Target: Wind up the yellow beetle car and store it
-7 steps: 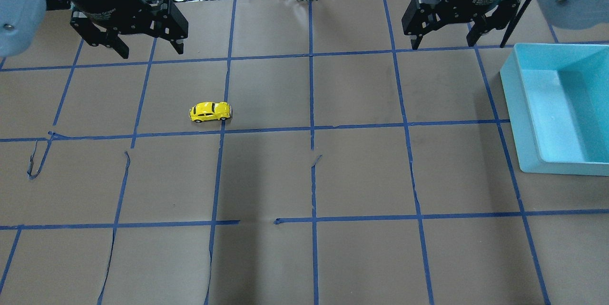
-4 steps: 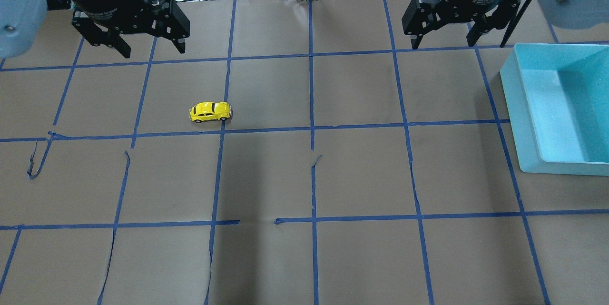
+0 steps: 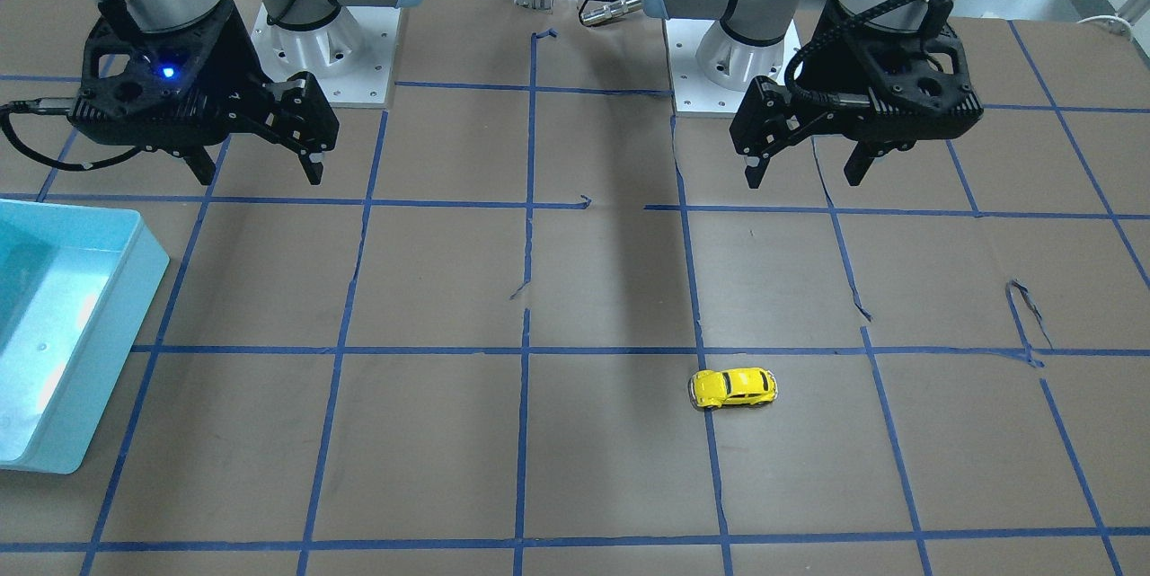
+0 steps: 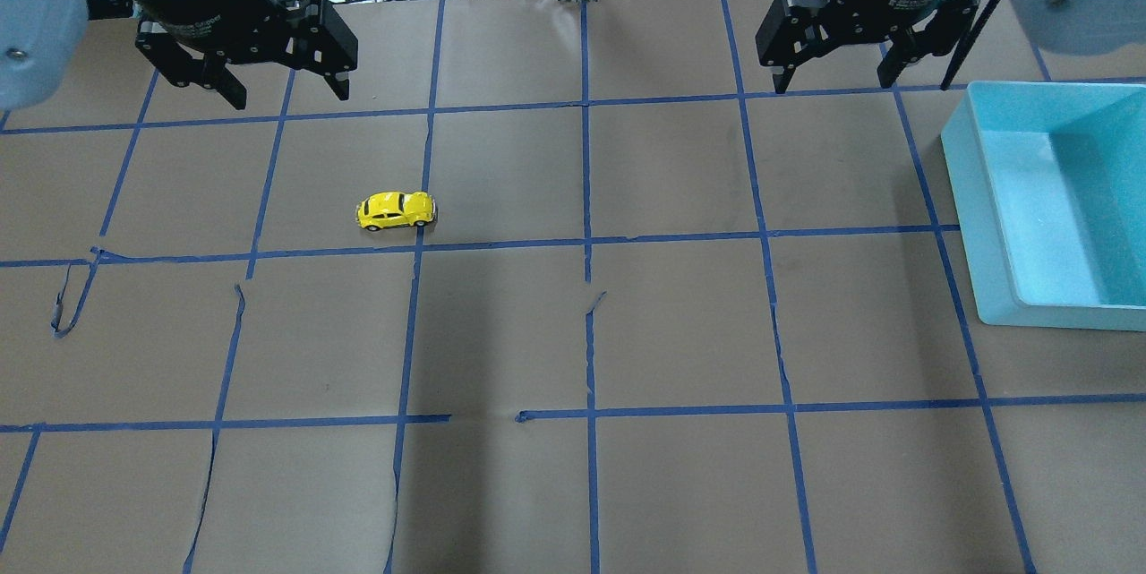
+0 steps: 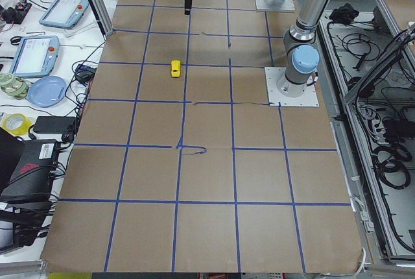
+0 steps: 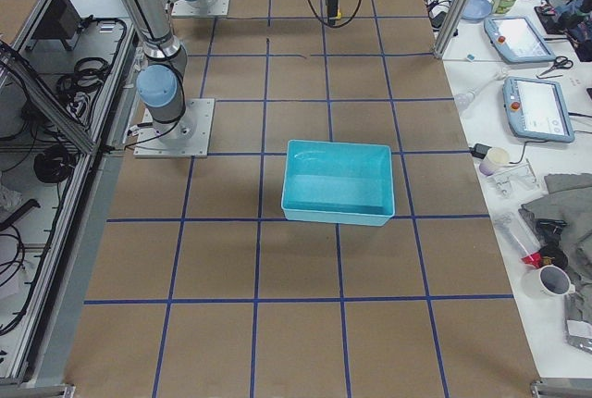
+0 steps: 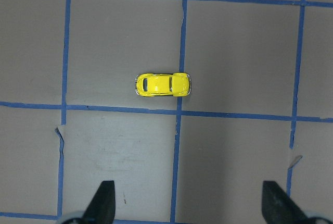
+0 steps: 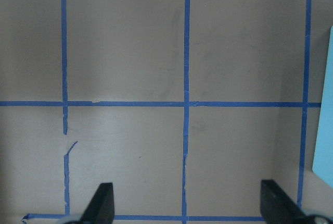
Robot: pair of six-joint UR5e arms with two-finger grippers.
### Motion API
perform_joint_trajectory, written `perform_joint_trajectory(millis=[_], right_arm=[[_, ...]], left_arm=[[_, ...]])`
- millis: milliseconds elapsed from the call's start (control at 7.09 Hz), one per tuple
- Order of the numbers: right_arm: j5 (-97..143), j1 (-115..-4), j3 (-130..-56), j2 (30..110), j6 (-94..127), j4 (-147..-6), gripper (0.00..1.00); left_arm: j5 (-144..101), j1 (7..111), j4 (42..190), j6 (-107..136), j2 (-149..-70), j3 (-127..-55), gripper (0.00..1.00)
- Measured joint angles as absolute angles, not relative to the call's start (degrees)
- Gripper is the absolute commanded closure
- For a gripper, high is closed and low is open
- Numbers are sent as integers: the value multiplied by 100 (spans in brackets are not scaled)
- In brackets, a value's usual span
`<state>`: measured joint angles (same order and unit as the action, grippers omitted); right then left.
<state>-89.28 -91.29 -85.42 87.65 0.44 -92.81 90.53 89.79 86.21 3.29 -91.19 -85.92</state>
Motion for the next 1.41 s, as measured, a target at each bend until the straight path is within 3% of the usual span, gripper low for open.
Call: perform_joint_trajectory(millis=[1411], right_arm=[[-8921,-9131,-8543,8766,53,-9281,0]], left_arm=[[9065,8999,8538,346,-9194,-8574,0]])
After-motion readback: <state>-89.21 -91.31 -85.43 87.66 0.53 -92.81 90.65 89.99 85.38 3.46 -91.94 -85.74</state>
